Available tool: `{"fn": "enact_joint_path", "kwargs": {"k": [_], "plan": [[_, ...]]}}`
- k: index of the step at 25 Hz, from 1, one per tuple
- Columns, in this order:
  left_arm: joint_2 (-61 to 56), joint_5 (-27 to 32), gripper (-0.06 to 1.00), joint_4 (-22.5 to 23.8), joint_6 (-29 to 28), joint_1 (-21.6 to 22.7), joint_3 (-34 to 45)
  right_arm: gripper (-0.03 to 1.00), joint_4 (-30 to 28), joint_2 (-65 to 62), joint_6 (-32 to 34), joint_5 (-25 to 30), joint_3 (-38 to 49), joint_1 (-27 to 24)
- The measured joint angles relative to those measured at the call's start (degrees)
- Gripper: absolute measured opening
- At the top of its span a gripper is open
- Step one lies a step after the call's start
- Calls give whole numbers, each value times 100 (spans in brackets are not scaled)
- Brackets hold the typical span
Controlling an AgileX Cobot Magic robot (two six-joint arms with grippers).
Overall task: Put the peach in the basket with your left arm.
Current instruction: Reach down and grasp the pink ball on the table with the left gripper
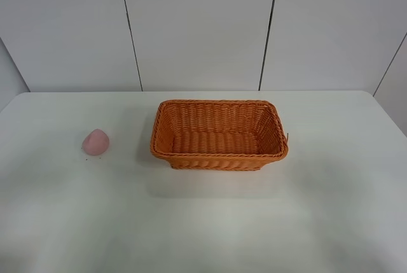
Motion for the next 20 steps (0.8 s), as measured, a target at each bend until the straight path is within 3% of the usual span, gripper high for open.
{"fn": "enact_joint_path", "kwargs": {"k": [6, 20], "plan": [[2867, -673, 82, 0, 18, 0, -1163, 69, 0, 0, 0, 0, 0, 0], [8836, -1125, 82, 0, 222, 0, -4550, 69, 0, 0, 0, 0, 0, 0]]}}
